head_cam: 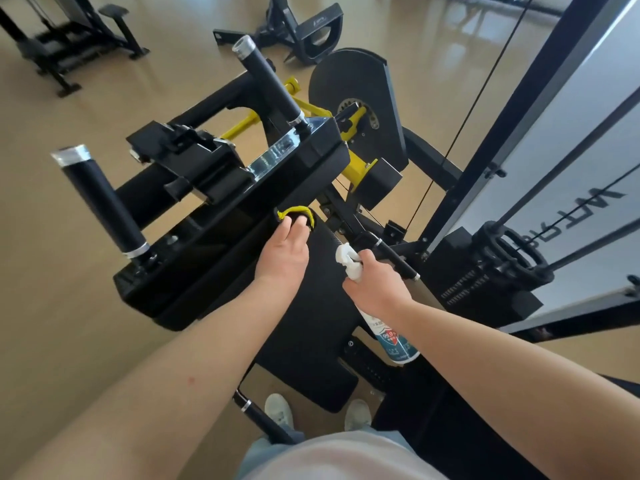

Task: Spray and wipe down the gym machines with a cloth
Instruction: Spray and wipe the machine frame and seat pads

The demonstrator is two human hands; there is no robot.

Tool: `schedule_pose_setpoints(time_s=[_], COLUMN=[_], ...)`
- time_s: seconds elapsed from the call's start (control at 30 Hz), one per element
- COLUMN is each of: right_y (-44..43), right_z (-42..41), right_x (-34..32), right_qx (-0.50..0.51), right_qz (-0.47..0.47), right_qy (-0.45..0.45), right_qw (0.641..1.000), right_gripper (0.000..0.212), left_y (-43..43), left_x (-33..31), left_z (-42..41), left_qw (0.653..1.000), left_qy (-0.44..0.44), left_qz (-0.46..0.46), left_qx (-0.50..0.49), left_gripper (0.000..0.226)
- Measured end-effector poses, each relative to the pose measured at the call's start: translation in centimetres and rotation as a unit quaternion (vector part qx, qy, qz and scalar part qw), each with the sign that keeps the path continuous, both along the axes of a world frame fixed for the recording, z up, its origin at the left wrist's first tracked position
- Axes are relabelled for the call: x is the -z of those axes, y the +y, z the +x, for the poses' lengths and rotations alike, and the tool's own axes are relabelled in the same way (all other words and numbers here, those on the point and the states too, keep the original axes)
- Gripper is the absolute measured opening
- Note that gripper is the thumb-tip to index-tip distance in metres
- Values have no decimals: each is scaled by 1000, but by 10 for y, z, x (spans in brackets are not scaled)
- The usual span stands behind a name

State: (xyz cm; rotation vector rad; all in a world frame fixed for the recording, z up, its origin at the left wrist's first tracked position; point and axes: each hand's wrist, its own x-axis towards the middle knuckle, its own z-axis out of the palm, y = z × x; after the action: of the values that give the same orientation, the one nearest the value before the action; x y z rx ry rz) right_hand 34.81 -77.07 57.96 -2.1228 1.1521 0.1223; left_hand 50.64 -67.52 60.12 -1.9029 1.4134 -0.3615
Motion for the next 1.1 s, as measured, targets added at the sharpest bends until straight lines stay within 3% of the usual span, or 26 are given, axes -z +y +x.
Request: schedule_pose_setpoints(time_s=[0.3,0.37,0.43,0.5,0.6,0.67,0.77,0.83,0.97,1.03,1.1], right_y=[31,38,44,51,62,69,81,88,98,101,104], right_z=[-2,1,5,10,19,25,33,37,45,48,50], right_x=[-1,-2,-4,-6,-7,-7,-7,-6,-6,-6,-5], right_qx=[-37,-46,-53,-61,-70,-74,-86,-95,-114,-116,-116], right_qz=[-1,-8,-8,-2,15,26,40,43,44,45,43], right_qy=[17,17,14,8,-6,-12,-20,-22,-20,-17,-15], right_qw=[999,999,998,998,997,997,995,994,992,992,992], right_gripper=[50,50,50,50,52,51,49,47,45,45,47], left_y=[51,62,75,88,103,112,123,136,170,189,202], left_x=[-8,-3,5,8,7,6,9,10,20,19,16], left_z=[-31,-35,-37,-37,-33,-32,-25,-22,-15,-13,-13], left_qw=[984,957,895,795,581,444,215,57,-121,-211,-274], left_qy=[135,226,351,473,621,653,660,656,664,659,649], left_qz=[-90,-168,-256,-338,-416,-456,-522,-544,-547,-557,-560], left_qx=[-73,-70,-103,-174,-322,-409,-496,-521,-495,-458,-435], left_gripper=[20,21,21,20,35,48,33,38,54,45,30])
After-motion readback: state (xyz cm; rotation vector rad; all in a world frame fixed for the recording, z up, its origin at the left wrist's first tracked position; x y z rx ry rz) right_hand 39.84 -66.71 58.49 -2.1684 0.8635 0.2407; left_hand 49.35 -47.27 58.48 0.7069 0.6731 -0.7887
